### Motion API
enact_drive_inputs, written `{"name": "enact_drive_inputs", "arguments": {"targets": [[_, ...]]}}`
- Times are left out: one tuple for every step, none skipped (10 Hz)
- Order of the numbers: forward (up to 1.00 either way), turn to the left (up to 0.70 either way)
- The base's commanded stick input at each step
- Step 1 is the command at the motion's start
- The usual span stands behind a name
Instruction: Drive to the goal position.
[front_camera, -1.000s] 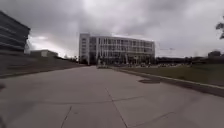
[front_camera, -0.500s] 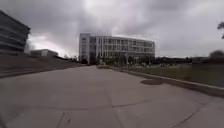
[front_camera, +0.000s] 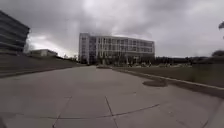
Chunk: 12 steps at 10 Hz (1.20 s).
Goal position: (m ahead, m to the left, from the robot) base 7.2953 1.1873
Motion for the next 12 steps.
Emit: {"name": "enact_drive_inputs", "arguments": {"targets": [[0.49, 0.1], [0.49, 0.13], [0.49, 0.14], [0.49, 0.14], [0.49, 0.14], [0.49, 0.14], [0.49, 0.14], [0.49, 0.14], [0.49, 0.13], [0.49, 0.12], [0.49, 0.11], [0.49, 0.11]]}}
